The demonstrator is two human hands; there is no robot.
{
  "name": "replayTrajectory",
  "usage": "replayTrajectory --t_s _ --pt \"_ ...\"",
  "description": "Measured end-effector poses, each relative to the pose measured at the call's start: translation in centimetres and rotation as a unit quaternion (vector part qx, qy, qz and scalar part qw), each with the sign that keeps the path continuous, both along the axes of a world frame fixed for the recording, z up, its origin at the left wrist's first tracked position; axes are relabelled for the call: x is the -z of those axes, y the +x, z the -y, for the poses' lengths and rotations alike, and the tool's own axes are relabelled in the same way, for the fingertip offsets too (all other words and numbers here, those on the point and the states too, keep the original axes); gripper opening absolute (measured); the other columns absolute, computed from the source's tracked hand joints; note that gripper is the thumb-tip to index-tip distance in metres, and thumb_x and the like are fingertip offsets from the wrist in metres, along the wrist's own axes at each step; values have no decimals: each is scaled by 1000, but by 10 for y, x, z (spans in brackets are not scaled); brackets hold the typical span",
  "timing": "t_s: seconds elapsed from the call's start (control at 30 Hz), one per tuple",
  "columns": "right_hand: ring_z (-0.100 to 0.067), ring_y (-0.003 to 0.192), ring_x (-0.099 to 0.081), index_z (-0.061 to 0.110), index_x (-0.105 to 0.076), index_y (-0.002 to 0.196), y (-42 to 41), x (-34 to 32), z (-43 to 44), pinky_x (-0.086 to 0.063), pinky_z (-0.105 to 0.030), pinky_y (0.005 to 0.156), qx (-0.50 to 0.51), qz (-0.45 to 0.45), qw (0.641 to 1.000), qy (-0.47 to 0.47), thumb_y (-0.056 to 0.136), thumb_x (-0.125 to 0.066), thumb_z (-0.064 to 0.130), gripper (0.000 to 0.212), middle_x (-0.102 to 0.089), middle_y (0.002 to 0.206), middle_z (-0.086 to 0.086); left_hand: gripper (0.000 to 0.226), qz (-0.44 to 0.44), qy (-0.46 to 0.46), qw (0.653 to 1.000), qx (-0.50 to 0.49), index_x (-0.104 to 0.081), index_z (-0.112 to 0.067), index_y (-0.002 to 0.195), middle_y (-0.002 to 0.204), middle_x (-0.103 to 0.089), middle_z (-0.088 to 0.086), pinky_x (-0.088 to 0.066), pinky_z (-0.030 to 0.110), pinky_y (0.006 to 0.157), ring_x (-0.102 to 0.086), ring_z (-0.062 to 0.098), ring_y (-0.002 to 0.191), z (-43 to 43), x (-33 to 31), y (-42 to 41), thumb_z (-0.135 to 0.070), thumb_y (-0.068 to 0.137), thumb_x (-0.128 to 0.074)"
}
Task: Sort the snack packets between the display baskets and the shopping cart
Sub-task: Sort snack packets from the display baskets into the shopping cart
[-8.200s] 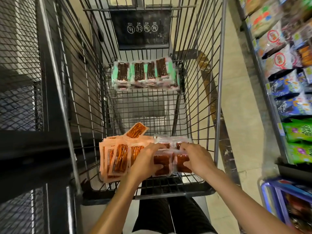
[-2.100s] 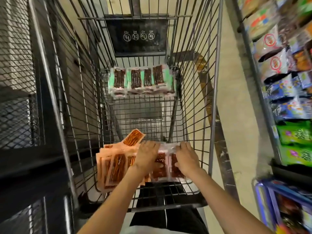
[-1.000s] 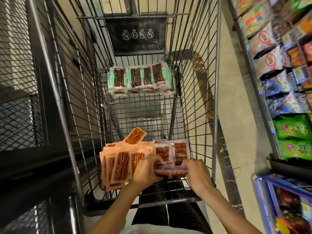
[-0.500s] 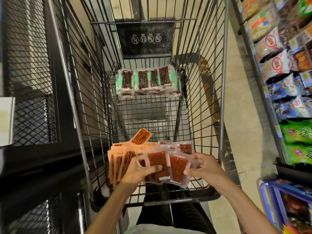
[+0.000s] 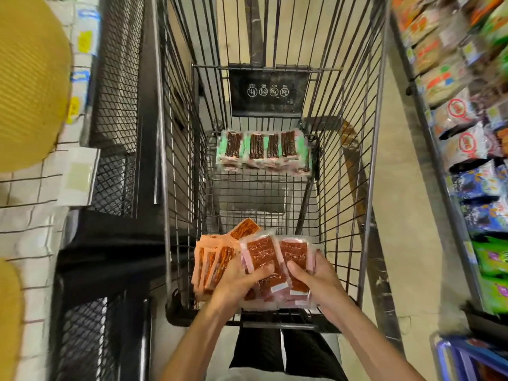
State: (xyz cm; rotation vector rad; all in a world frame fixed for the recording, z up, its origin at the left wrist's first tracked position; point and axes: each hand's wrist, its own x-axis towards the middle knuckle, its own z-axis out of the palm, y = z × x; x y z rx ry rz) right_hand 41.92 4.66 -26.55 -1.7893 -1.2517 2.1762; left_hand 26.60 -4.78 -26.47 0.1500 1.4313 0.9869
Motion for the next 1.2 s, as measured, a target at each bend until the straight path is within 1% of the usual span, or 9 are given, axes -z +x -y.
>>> replayTrajectory --t_s 0.13,0.3,0.53,0.7,0.83,0.93,1.03,1.13,1.2 --pt "-18 95 -70 18 -60 114 9 -13 -10 -57 -36 76 -3 -73 996 -51 74 -72 19 41 -73 103 -2 43 28 -3 997 -77 -62 -23 109 104 -73 3 -54 40 84 -69 22 102 24 -22 -7 -16 69 -75" --pt "-20 89 -71 16 -62 109 3 -42 -11 -57 -41 66 -29 -138 979 -149 74 -68 10 37 -73 101 -7 80 97 79 970 -209 -47 -4 132 115 -67 17 -57 35 73 -68 26 99 67 -61 4 -9 59 -79" --pt "-21 82 -72 10 -66 106 -22 -118 29 -58 -33 59 -159 -241 941 -178 75 -63 15 31 -73 97 -11 36 52 127 909 -394 -77 -13 97 93 -75 10 -58 33 64 -73 21 80 138 -127 58 -6 63 -79" --pt "-24 85 -70 4 -62 112 -44 -182 90 -58 -42 76 -312 -278 897 -142 75 -67 19 40 -70 99 -15 30 -57 124 840 -525 -72 -7 90 80 -74 10 -57 27 58 -72 19 67 210 -198 86 0 61 -68" --pt "-22 80 -71 13 -72 97 -67 -244 158 -59 -35 65 -441 -338 820 -139 44 -91 37 61 -73 92 -11 39 -155 137 783 -587 -75 -11 92 96 -74 16 -59 33 64 -72 25 80 279 -265 119 3 57 -79" --pt "-23 82 -69 6 -62 111 -87 -285 220 -59 -35 70 -507 -377 764 -130 69 -67 28 48 -70 94 -12 58 -225 129 714 -650 -66 -9 112 104 -72 17 -59 35 70 -72 29 90 338 -308 145 -1 56 -78" --pt "-22 80 -66 5 -58 115 -101 -313 294 -60 -34 66 -564 -408 706 -131 80 -57 19 37 -67 92 -11 53 -281 111 646 -701 -65 -9 112 100 -73 14 -58 31 64 -72 26 84 405 -334 161 -5 60 -73" --pt "-19 69 -67 9 -62 102 -110 -319 372 -59 -36 70 -583 -404 697 -104 82 -58 12 20 -70 77 -3 42 -300 57 601 -739 -67 -7 102 85 -74 10 -57 27 55 -71 19 68 473 -337 164 -5 60 -70" --pt "-19 68 -63 10 -62 104 -117 -312 420 -56 -39 73 -622 -369 690 -40 90 -57 7 15 -68 73 -1 35 -267 21 598 -756 -66 -4 98 84 -71 13 -60 30 58 -69 19 64 511 -326 159 -2 63 -69"
